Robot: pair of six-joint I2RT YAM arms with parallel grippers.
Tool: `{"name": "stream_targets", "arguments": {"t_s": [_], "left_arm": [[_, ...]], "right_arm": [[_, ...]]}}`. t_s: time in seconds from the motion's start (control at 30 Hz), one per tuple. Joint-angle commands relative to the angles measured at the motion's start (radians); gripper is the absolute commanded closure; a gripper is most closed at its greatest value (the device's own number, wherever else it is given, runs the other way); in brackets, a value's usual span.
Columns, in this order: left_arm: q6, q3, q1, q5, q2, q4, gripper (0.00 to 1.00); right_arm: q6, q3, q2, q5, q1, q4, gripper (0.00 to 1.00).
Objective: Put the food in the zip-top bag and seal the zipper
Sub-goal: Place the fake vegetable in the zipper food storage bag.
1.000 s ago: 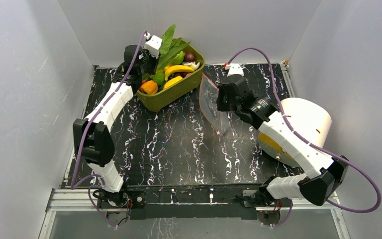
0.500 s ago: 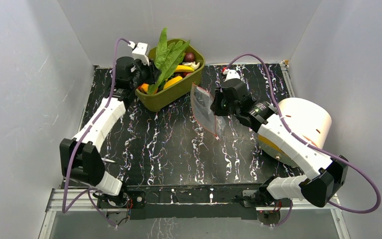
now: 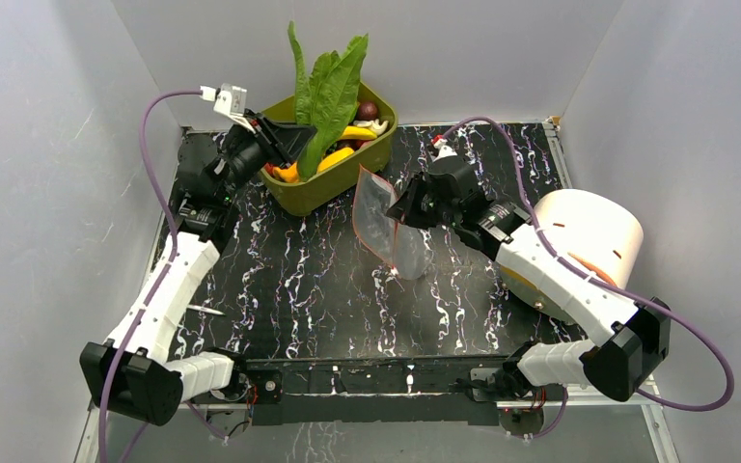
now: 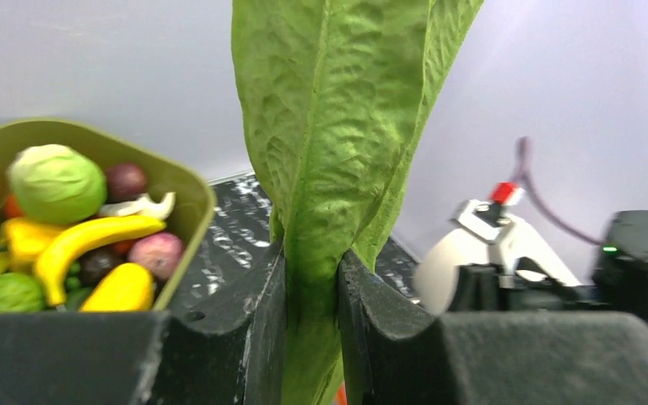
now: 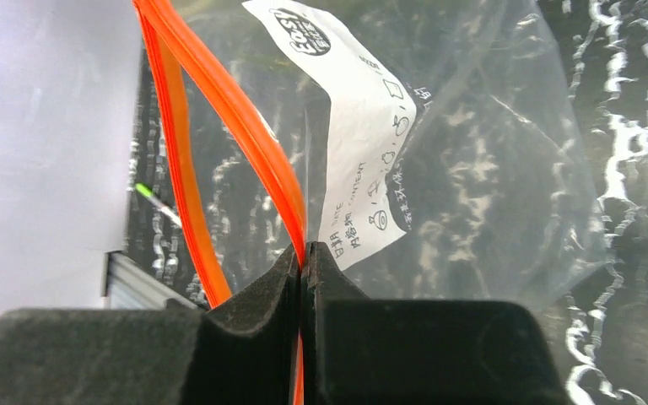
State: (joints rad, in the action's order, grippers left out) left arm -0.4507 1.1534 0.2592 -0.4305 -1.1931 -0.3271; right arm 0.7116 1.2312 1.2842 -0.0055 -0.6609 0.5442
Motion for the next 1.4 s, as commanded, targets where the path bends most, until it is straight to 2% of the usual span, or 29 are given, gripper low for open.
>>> {"name": "stream_targets", "arguments": {"t_s": [0.0, 0.2, 0.53, 1.03, 1.37], "left_arm": [[-0.206, -0.045, 0.0, -0.095, 0.041, -0.206, 0.9], [-0.44, -0.154, 0.002, -0.097, 0.069, -0.443, 0.9], [-0.646, -0.247, 0.002, -0.069, 0.053, -0.662, 0.89], [-0.691, -0.306, 0.096, -0.01, -0.025, -0.857, 0.88], [-0.486, -0.331, 0.2, 0.045, -0.03, -0.824, 0.88]], "right_arm": [[0.145, -0.031, -0.032, -0.084, 0.006, -0.172, 1.0], [0.267, -0.055, -0.024, -0.118, 0.007, -0.263, 1.0], [0.382, -0.096, -0.027, -0.137, 0.006, -0.383, 1.0], [0.45, -0.102, 0.001, -0.136, 0.007, -0.461, 1.0], [0.467, -0.102, -0.012, -0.13, 0.006, -0.497, 1.0]]}}
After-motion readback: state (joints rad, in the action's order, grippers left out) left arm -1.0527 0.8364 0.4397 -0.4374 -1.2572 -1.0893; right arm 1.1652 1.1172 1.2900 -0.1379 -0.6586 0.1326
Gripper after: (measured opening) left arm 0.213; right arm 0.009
